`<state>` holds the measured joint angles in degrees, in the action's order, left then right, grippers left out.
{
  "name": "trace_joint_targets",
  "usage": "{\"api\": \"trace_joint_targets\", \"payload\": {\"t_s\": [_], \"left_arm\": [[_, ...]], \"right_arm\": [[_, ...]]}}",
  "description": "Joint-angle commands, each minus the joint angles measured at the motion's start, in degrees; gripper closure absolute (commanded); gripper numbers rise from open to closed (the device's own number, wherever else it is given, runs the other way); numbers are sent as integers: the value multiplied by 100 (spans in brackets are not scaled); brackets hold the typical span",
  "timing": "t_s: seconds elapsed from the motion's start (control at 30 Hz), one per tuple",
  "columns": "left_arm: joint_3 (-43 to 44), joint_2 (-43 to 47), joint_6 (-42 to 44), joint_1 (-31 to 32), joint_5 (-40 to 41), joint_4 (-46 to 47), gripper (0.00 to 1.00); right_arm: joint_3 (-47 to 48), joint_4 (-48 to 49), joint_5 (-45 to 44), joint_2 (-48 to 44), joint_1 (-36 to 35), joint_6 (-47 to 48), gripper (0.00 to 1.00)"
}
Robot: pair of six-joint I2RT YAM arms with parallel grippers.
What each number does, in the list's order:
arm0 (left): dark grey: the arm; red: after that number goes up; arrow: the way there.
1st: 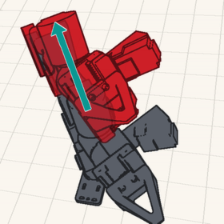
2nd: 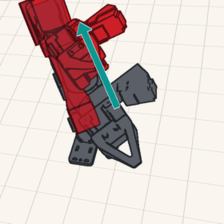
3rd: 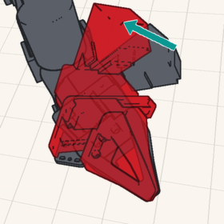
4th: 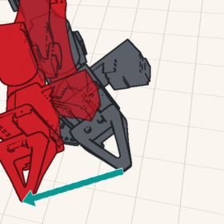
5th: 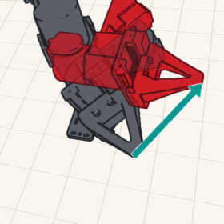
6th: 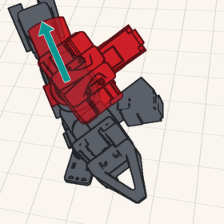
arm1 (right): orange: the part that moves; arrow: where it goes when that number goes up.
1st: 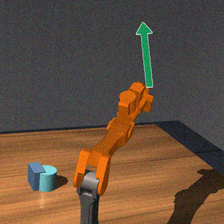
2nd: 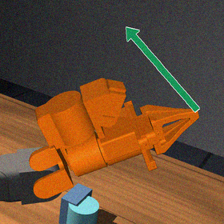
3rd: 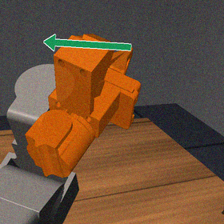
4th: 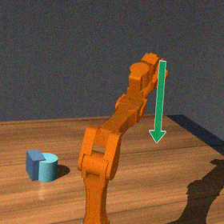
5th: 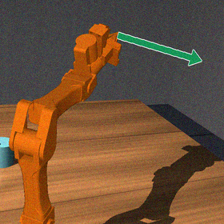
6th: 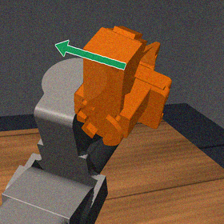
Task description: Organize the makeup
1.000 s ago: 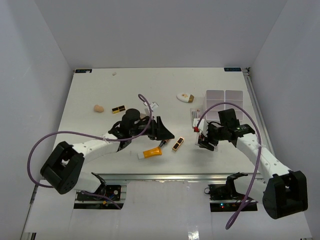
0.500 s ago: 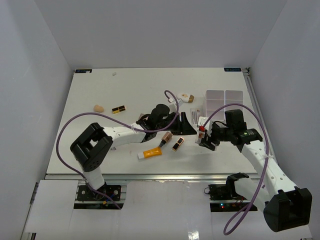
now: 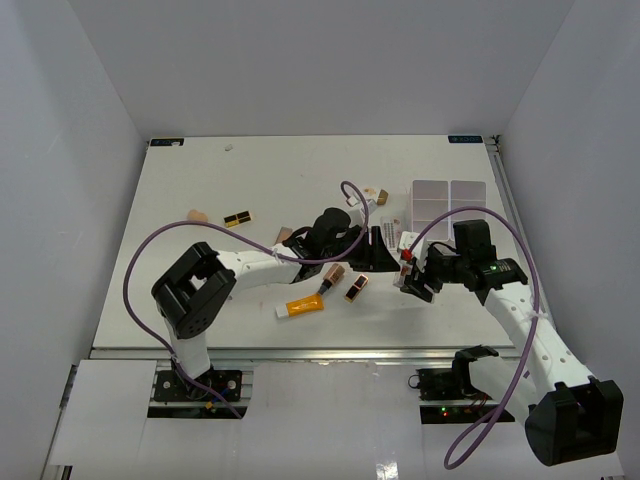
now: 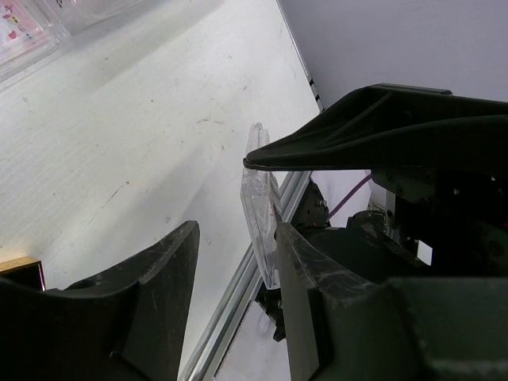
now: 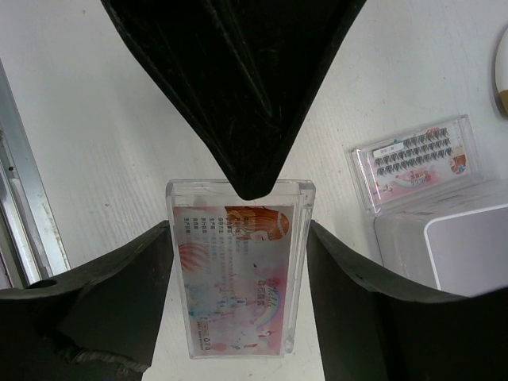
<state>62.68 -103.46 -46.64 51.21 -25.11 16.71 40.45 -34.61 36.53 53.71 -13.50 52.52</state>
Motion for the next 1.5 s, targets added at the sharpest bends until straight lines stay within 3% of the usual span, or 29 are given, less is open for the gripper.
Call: {"api": "trace_joint_targets", "payload": {"t_s": [0.0, 0.43, 0.83, 0.93, 1.07, 1.17, 1.3, 1.47], "left_arm": [[215, 19, 27, 156, -219, 67, 45], [355, -72, 98, 242, -337, -94, 45], [677, -256, 337, 310, -351, -540, 79], [726, -212, 456, 310, -296, -662, 89], [783, -116, 679, 310, -62, -891, 99], [889, 1, 1127, 317, 209, -1275, 100], [1111, 159, 1876, 310, 707, -1915, 100], [1416, 473, 2924, 298, 1299, -2295, 100]], "right_arm": [[21, 230, 307, -54, -21, -70, 54], [-11, 334, 300, -74, -21, -175, 54], [-94, 562, 173, -153, -14, -367, 52], [-107, 578, 146, -192, -13, -391, 41], [-118, 577, 72, -279, -2, -446, 16], [-132, 536, -7, -423, 61, -462, 6], [-61, 246, -44, -572, 215, -269, 2], [50, -35, 285, -859, 921, -343, 2]]}}
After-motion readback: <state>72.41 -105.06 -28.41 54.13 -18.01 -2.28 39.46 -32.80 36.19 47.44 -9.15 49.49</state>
